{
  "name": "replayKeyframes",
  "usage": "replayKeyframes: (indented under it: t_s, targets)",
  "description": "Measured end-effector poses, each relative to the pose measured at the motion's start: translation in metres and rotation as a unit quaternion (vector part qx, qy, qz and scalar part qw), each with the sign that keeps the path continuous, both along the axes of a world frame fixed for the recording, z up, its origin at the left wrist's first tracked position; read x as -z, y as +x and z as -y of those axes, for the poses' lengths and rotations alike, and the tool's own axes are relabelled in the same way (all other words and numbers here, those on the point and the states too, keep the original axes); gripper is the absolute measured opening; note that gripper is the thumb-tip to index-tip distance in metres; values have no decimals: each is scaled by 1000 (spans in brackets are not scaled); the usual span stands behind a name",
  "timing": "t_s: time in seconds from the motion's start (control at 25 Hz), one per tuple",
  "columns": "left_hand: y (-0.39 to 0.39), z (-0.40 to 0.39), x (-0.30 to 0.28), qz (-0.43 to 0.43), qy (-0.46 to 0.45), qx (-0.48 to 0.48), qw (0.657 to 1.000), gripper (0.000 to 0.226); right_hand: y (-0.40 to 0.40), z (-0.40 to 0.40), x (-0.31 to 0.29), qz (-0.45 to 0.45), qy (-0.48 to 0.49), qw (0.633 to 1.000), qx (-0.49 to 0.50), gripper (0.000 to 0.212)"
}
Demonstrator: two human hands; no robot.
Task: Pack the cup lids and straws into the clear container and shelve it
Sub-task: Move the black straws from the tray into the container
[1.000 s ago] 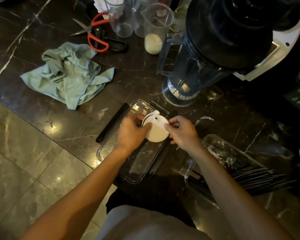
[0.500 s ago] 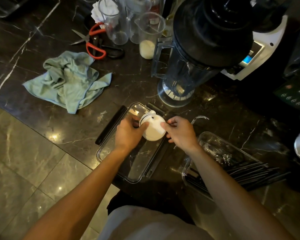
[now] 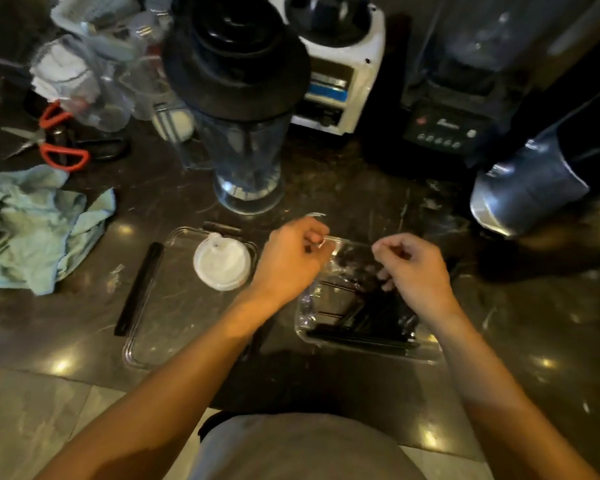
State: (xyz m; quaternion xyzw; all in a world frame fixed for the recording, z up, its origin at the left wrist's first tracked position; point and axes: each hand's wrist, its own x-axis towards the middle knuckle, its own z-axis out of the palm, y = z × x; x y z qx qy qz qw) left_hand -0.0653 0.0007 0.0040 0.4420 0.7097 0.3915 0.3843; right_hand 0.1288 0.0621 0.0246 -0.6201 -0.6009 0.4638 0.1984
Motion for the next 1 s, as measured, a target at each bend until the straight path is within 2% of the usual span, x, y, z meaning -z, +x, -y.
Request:
replayKeyframes:
  t_s: [0.08,0.24,0.36,0.44,0.56,0.64,0.8,1.0]
  targets:
    - [29,-8,3,7,-59,75,995,31,30,11,6,17,-46,998,43,10]
    - [75,-9,19,-37,-169,218,960,55,71,38,23,53,-90,989,105,19]
    - [96,-11,35,-81,-214,253,940,54,85,50,32,92,-103,983,119,30]
    - [104,-12,43,-83,-235,261,933,63,83,54,35,90,-97,986,106,41]
    - [112,-14,47,-91,-227,267,932,70,74,52,37,92,-113,986,84,50]
    - [115,-15,47,-86,-218,279,931,67,68,47,41,89,-138,983,82,46]
    - [119,-14,54,-40,-194,283,938,78,67,42,46,-9,-184,979,84,29]
    - [124,-16,59,2,-177,245,953,58,69,39,50,-62,-184,980,36,29]
